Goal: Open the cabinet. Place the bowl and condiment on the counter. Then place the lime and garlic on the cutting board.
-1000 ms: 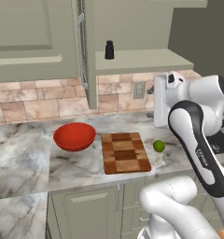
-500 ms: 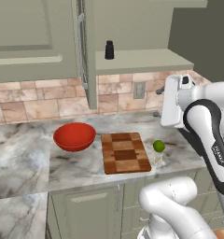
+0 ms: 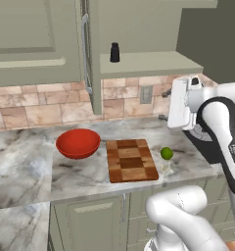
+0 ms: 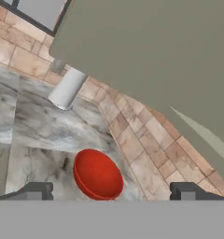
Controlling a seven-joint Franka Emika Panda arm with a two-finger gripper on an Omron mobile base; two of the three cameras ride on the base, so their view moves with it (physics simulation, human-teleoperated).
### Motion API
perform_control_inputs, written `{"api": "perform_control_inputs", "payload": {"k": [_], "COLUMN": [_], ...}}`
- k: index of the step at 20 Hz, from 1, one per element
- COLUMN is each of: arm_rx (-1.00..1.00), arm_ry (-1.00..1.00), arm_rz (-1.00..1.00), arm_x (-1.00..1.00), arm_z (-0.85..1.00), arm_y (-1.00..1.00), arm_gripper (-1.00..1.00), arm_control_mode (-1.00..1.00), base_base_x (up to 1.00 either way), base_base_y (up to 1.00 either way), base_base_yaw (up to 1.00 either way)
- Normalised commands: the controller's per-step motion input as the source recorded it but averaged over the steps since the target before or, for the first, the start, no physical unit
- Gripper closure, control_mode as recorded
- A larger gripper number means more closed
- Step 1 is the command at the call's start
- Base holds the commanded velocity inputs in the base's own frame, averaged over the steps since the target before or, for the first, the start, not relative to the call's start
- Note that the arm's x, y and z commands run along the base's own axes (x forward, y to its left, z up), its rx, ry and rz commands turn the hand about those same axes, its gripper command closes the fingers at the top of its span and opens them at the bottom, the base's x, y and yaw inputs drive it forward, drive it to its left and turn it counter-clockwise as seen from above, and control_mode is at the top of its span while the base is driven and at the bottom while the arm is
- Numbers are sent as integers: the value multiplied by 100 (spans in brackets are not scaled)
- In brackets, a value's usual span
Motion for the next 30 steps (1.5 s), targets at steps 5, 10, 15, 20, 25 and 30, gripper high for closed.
{"api": "perform_control_inputs", "payload": {"k": [5,10,15,20,25,30], "arm_rx": [8,5,0,0,1,4], "arm_ry": [3,0,0,0,0,0], "arm_rz": [5,4,0,0,0,0], "arm_x": [0,0,0,4,4,5], "arm_z": [30,20,5,18,29,31], "arm_y": [4,10,34,17,1,1], "arm_gripper": [-100,-100,-100,-100,-100,-100], "arm_control_mode": [-100,-100,-100,-100,-100,-100], "base_base_x": [0,0,0,0,0,0], "base_base_y": [0,0,0,0,0,0], "base_base_yaw": [0,0,0,0,0,0]}}
